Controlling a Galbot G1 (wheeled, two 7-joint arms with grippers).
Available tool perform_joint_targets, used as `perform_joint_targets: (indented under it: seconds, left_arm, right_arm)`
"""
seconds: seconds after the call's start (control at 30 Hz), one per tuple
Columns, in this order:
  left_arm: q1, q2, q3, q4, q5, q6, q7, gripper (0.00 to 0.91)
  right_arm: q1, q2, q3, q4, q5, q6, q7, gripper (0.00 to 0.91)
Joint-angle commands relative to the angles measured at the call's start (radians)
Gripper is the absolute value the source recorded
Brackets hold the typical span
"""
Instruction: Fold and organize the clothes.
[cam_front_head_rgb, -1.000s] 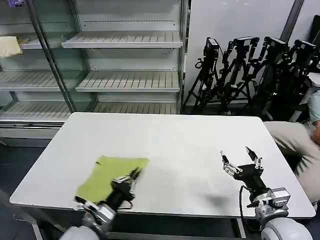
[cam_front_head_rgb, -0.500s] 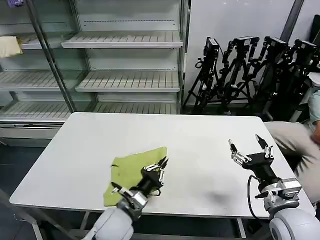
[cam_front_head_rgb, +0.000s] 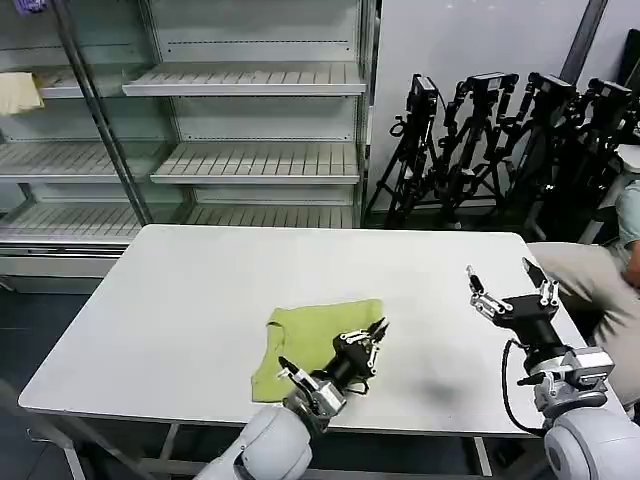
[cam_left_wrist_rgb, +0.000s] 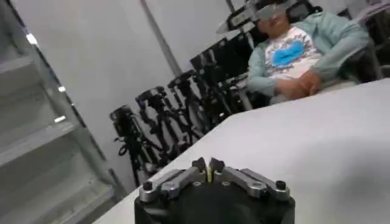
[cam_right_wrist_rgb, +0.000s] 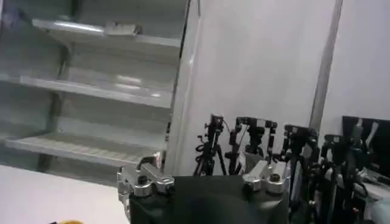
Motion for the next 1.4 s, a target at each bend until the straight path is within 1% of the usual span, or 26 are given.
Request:
perform_joint_targets:
  seconds: [0.03, 0.07, 0.13, 0.17, 0.2, 0.27, 0.3, 0.33, 0.4, 0.43, 0.5, 0.67, 0.8, 0.87, 0.9, 0.93, 1.0, 1.07, 1.17, 1.27, 1.3, 1.4]
  left_arm:
    - [0.036, 0.037, -0.037, -0.125, -0.399, -0.025, -0.069, 0.907]
    - [0.035, 0.040, -0.057, -0.127, -0.410, -0.040, -0.073, 0.907]
    - [0.024, 0.038, -0.114, -0.139, -0.450, -0.057, -0.093, 0.907]
    - [0.018, 0.039, -0.150, -0.153, -0.495, -0.057, -0.115, 0.907]
    - [0.016, 0.044, -0.221, -0.165, -0.540, -0.053, -0.127, 0.907]
    - [0.039, 0.078, -0.393, -0.173, -0.601, -0.052, -0.120, 0.907]
    - [0.051, 0.097, -0.501, -0.133, -0.607, -0.054, -0.097, 0.907]
    - [0.072, 0.135, -0.570, -0.094, -0.602, -0.056, -0.082, 0.907]
    - [0.124, 0.209, -0.662, -0.030, -0.574, -0.063, -0.047, 0.907]
    - [0.148, 0.221, -0.689, -0.016, -0.568, -0.093, -0.032, 0.907]
    - [0.185, 0.225, -0.728, -0.012, -0.538, -0.102, -0.020, 0.907]
    - [0.241, 0.202, -0.747, -0.053, -0.466, -0.142, 0.028, 0.907]
    - [0.276, 0.199, -0.749, -0.062, -0.375, -0.176, 0.041, 0.907]
    - [0.288, 0.199, -0.751, -0.068, -0.366, -0.179, 0.042, 0.907]
    - [0.292, 0.203, -0.749, -0.076, -0.367, -0.178, 0.040, 0.907]
    - [0.295, 0.205, -0.749, -0.082, -0.367, -0.178, 0.041, 0.907]
    - [0.304, 0.211, -0.754, -0.104, -0.357, -0.182, 0.042, 0.907]
    - [0.308, 0.219, -0.756, -0.114, -0.354, -0.188, 0.042, 0.907]
    - [0.315, 0.227, -0.766, -0.105, -0.312, -0.208, 0.054, 0.907]
    - [0.321, 0.191, -0.775, -0.077, -0.312, -0.225, 0.076, 0.907]
    - [0.321, 0.172, -0.771, -0.068, -0.314, -0.225, 0.072, 0.907]
    - [0.327, 0.149, -0.767, -0.070, -0.285, -0.243, 0.067, 0.907]
  right_arm:
    - [0.057, -0.011, 0.036, -0.100, 0.003, -0.023, -0.007, 0.907]
    - [0.062, -0.010, 0.036, -0.108, 0.006, -0.018, -0.006, 0.907]
    - [0.084, -0.006, 0.030, -0.130, 0.043, 0.028, 0.002, 0.907]
    - [0.094, -0.004, 0.027, -0.140, 0.050, 0.036, 0.001, 0.907]
    - [0.102, -0.003, 0.024, -0.146, 0.047, 0.036, -0.004, 0.907]
    - [0.115, 0.003, 0.012, -0.159, 0.042, 0.038, -0.010, 0.907]
    - [0.119, 0.007, 0.004, -0.165, 0.036, 0.041, -0.012, 0.907]
    - [0.119, 0.010, -0.004, -0.169, 0.029, 0.043, -0.015, 0.907]
    - [0.118, 0.019, -0.020, -0.176, 0.019, 0.048, -0.022, 0.907]
    - [0.120, 0.026, -0.027, -0.181, 0.010, 0.048, -0.024, 0.907]
    - [0.130, 0.037, -0.044, -0.205, -0.010, 0.048, -0.026, 0.907]
    - [0.151, 0.047, -0.075, -0.239, -0.028, 0.060, -0.030, 0.907]
    - [0.146, 0.060, -0.089, -0.243, -0.039, 0.069, -0.030, 0.907]
    - [0.143, 0.060, -0.090, -0.245, -0.035, 0.082, -0.034, 0.907]
    - [0.141, 0.058, -0.088, -0.243, -0.063, 0.057, -0.037, 0.907]
    - [0.139, 0.058, -0.086, -0.243, -0.072, 0.050, -0.045, 0.907]
    - [0.138, 0.059, -0.084, -0.248, -0.137, 0.080, -0.066, 0.907]
    - [0.138, 0.060, -0.081, -0.243, -0.149, 0.083, -0.075, 0.907]
    - [0.140, 0.067, -0.087, -0.228, -0.157, 0.080, -0.068, 0.907]
    - [0.154, 0.079, -0.097, -0.236, -0.197, 0.083, -0.066, 0.907]
    - [0.167, 0.078, -0.104, -0.246, -0.204, 0.085, -0.063, 0.907]
    - [0.200, 0.066, -0.131, -0.257, -0.208, 0.082, -0.045, 0.907]
